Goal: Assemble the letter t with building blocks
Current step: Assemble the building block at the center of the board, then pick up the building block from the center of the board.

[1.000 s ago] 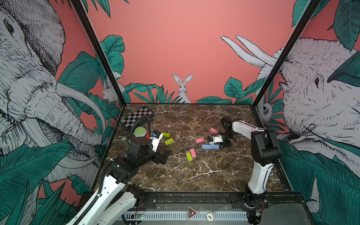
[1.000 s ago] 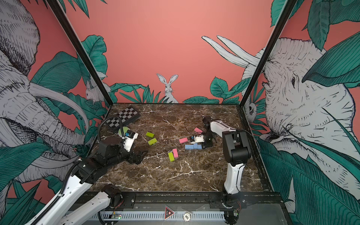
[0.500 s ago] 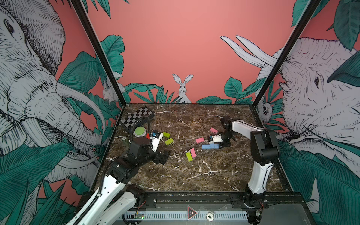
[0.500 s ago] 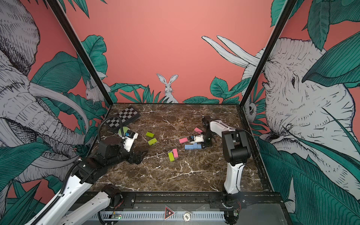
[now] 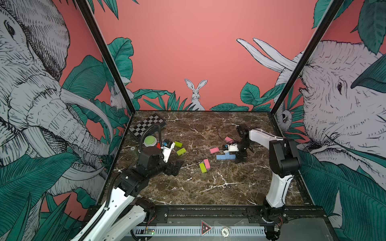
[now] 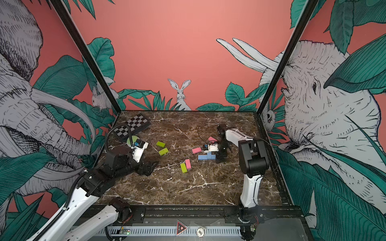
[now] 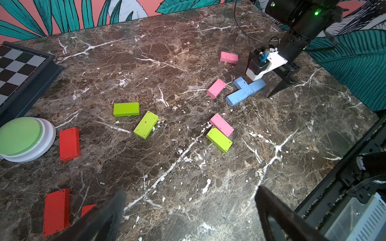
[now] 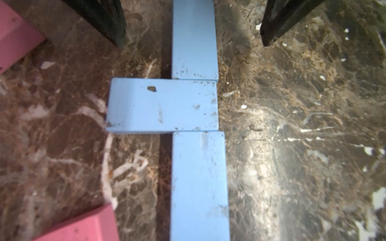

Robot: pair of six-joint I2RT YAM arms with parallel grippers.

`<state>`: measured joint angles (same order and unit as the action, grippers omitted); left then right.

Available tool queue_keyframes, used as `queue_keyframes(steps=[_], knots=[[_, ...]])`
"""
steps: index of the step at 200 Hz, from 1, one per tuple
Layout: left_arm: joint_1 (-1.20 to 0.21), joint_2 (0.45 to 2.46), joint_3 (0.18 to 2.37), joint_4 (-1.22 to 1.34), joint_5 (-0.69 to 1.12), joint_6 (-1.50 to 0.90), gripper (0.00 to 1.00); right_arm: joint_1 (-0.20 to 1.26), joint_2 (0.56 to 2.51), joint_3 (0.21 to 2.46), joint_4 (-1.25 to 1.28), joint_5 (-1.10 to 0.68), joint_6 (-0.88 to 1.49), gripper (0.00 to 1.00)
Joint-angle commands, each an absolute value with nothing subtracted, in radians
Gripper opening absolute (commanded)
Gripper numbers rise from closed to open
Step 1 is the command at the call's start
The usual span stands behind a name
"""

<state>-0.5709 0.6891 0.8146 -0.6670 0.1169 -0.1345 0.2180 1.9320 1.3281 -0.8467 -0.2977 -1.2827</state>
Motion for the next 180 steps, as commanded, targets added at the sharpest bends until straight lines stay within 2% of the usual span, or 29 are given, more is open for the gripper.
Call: queue_keyframes(steps=[1, 22, 48, 74, 96, 123, 146, 180], knots=[[-0.575, 0.689, 0.808, -0.663, 0.123, -0.130, 0.99, 0.200, 1.847, 1.341, -0.855, -0.353, -1.250, 0.98], [-0.575, 0.688, 0.807, -0.663, 0.124, -0.130, 0.99, 0.178, 1.776, 1.333, -0.827, -0.404, -1.207, 0.98], [-0.574, 0.690, 0.808, -0.663, 0.122, -0.130, 0.99, 0.135, 1.627, 1.274, -0.680, -0.548, -1.067, 0.98], [-0.575, 0.692, 0.808, -0.663, 0.119, -0.130, 0.99, 0.086, 1.466, 1.223, -0.356, -0.620, -0.612, 0.98], [-0.575, 0.693, 0.808, -0.663, 0.116, -0.132, 0.99, 0.068, 1.411, 1.290, -0.303, -0.640, -0.358, 0.98], [-0.575, 0.692, 0.810, -0.663, 0.114, -0.132, 0.99, 0.066, 1.400, 1.407, -0.322, -0.597, -0.162, 0.98], [-0.575, 0.693, 0.810, -0.664, 0.109, -0.133, 0.99, 0.064, 1.413, 1.500, -0.411, -0.605, -0.166, 0.98], [-0.575, 0.696, 0.810, -0.666, 0.105, -0.132, 0.99, 0.064, 1.420, 1.503, -0.430, -0.523, -0.148, 0.98]])
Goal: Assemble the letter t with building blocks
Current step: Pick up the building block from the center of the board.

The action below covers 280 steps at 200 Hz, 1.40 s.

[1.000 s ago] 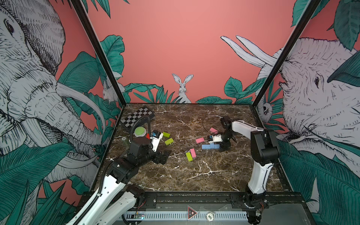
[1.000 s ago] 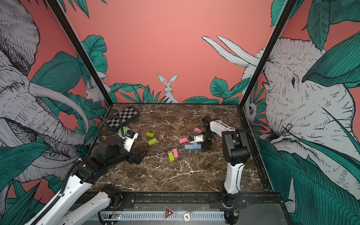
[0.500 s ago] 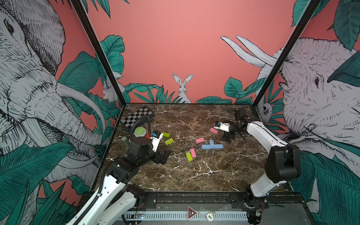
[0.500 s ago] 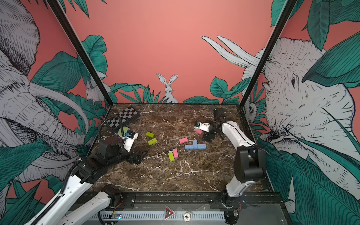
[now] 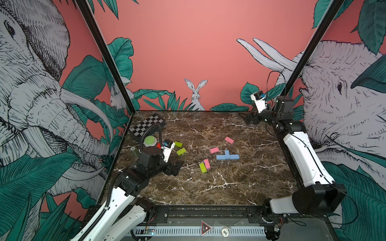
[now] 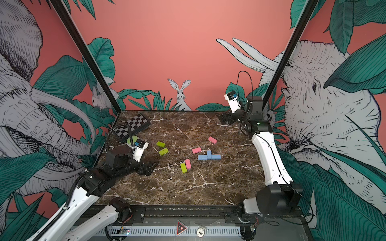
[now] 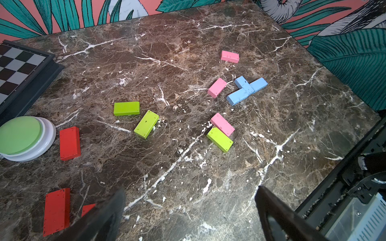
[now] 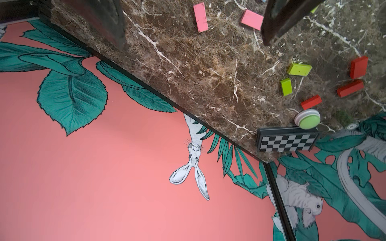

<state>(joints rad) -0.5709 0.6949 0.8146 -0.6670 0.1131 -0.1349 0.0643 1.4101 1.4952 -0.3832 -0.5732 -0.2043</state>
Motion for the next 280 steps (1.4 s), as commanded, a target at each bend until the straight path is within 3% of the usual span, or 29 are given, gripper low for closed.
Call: queue_keyframes(steps=[1, 82, 140, 280], knots=[[-0.575, 0.696, 0.810, -0.667, 0.105, -0.132, 0.99, 0.064, 1.422, 1.504, -0.433, -0.520, -0.149, 0.98], [-0.575, 0.709, 0.810, -0.671, 0.090, -0.132, 0.99, 0.153, 1.752, 1.607, -0.840, -0.189, -0.367, 0.95], [-0.575, 0.719, 0.810, -0.674, 0.083, -0.130, 0.99, 0.196, 2.019, 1.716, -0.912, -0.216, -0.353, 0.76], [-0.575, 0.742, 0.813, -0.681, 0.075, -0.129, 0.99, 0.216, 2.276, 1.924, -0.969, -0.190, -0.370, 0.60]])
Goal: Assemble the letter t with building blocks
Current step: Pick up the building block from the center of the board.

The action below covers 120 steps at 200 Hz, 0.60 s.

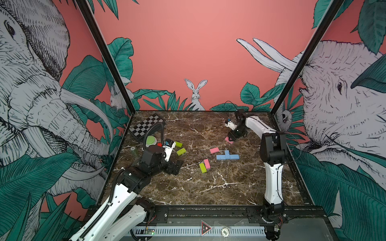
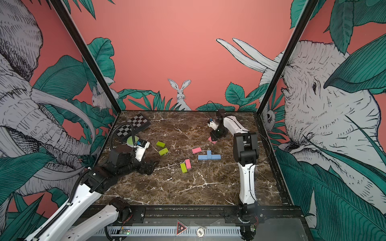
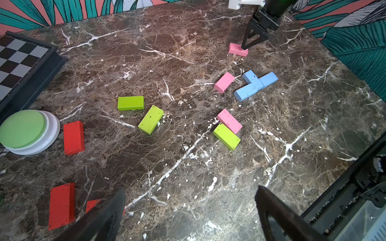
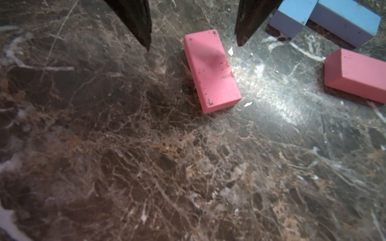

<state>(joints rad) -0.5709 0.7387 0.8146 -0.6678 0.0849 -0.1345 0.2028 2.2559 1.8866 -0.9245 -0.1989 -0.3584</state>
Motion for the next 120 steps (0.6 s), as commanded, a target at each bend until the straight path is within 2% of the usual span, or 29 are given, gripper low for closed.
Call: queue_keyframes(steps=[1, 120], knots=[[-0.575, 0.741, 0.814, -0.682, 0.074, -0.129, 0.99, 0.216, 2.277, 1.925, -0.969, -0.190, -0.370, 0.60], [-0.575, 0.742, 0.814, -0.683, 0.075, -0.129, 0.99, 0.235, 2.353, 1.971, -0.999, -0.157, -0.375, 0.51]])
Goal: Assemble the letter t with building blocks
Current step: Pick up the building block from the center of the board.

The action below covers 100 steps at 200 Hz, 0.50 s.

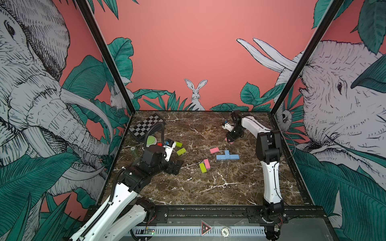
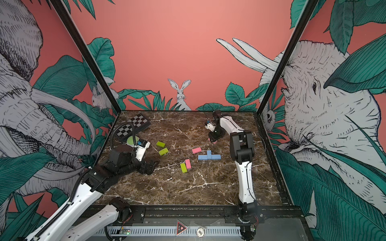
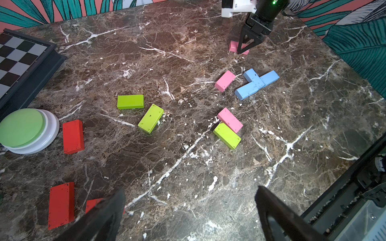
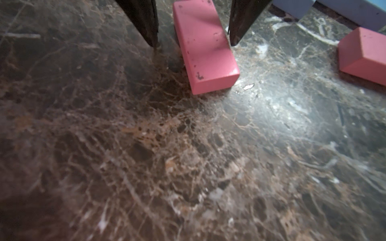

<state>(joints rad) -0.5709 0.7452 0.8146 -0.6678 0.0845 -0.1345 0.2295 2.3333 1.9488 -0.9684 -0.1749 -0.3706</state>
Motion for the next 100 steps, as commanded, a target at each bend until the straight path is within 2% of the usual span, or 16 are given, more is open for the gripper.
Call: queue_keyframes(steps=[1, 69, 100], knots=[[-0.575, 0.742, 0.814, -0.682, 0.074, -0.129, 0.99, 0.235, 2.353, 1.971, -0.999, -0.156, -0.375, 0.51], [-0.575, 0.743, 0.813, -0.682, 0.077, -0.129, 0.99, 0.238, 2.358, 1.970, -1.007, -0.174, -0.370, 0.24], [-0.575, 0.743, 0.813, -0.682, 0.079, -0.129, 0.99, 0.237, 2.301, 1.936, -0.974, -0.175, -0.320, 0.16]])
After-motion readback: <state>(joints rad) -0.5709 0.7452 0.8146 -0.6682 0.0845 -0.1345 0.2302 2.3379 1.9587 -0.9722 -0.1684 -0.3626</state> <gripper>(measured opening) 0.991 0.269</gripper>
